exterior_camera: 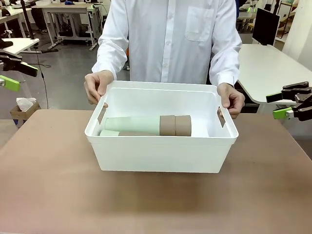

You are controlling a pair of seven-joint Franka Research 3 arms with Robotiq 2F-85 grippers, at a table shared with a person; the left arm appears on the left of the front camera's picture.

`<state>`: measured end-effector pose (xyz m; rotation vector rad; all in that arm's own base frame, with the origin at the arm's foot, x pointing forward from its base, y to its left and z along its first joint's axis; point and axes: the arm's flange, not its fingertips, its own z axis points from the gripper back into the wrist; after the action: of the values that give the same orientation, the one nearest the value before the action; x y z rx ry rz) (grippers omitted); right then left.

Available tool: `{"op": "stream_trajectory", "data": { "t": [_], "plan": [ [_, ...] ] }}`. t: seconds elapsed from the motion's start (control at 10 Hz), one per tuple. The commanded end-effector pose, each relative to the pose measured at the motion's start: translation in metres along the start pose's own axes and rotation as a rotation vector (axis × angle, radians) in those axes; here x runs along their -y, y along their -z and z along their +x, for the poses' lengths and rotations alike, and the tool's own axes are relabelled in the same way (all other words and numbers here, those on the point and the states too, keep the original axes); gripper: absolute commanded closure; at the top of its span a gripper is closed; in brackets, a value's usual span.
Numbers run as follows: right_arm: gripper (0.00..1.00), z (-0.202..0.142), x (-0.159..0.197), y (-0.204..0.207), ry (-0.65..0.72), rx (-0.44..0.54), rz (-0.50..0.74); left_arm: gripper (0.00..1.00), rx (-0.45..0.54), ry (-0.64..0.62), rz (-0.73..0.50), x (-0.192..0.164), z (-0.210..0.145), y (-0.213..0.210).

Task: Stack the cups and store them in the basket.
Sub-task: Place the stack of Reusable plastic cups into the Pantry Basket.

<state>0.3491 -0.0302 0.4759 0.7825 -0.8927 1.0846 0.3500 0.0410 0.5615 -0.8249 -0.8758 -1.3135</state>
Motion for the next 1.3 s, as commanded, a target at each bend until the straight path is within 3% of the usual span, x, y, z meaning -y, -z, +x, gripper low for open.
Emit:
{"op": "stream_trajectory", "data": {
  "t": [0.0, 1.2],
  "plan": [
    [0.0, 0.0046, 0.0007, -0.0005, 0.015, 0.021, -0.001, 0.0, -0.001, -0.008, 0.004, -0.0025, 0.0074, 0.0001],
    [0.0, 0.0046, 0.0007, -0.0005, 0.015, 0.021, -0.001, 0.0, -0.001, -0.008, 0.004, -0.0025, 0.0074, 0.0001]
  ]
}}
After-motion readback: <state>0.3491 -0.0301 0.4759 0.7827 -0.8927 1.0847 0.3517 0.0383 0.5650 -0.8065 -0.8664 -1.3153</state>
